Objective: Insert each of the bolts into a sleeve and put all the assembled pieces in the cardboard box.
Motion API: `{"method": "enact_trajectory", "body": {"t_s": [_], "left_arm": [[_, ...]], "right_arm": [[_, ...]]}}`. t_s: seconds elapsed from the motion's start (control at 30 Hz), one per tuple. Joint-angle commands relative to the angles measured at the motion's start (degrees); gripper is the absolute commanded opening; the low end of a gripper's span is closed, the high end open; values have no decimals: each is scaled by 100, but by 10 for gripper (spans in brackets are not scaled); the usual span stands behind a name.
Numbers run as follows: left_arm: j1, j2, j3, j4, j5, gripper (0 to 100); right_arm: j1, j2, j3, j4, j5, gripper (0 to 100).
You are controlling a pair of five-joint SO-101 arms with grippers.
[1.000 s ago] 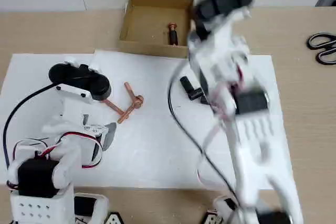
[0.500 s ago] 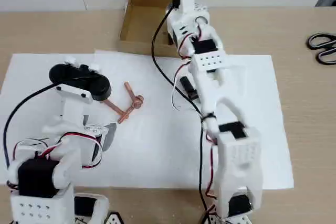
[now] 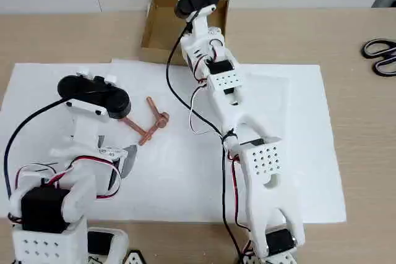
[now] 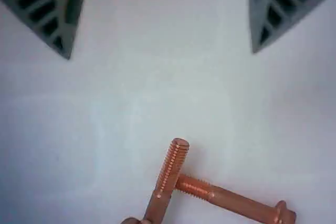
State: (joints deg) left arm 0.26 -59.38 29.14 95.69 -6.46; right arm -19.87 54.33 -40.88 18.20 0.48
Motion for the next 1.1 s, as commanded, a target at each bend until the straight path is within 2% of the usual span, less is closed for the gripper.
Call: {"method": "enact_trajectory", "body": {"t_s": [0.0, 0.13, 0.27, 0.7, 0.93, 1.07], "left_arm": [[-26, -35, -119, -26, -53, 207], [-18, -35, -119, -26, -53, 207], [9, -35, -119, -26, -53, 207], [-26, -35, -127, -26, -53, 207], [-26, -35, -127, -26, -53, 207], [-26, -35, -127, -26, -53, 207]], "right_arm": [[-22, -198, -448, 84, 70, 185], [22, -207, -633, 259, 70, 187], [57, -207, -1310, 1138, 70, 187], [66, -189, -5618, 5982, 44, 187], [180, -901, -5565, 7688, 44, 188], [462, -1341, -5565, 7793, 70, 187]]}}
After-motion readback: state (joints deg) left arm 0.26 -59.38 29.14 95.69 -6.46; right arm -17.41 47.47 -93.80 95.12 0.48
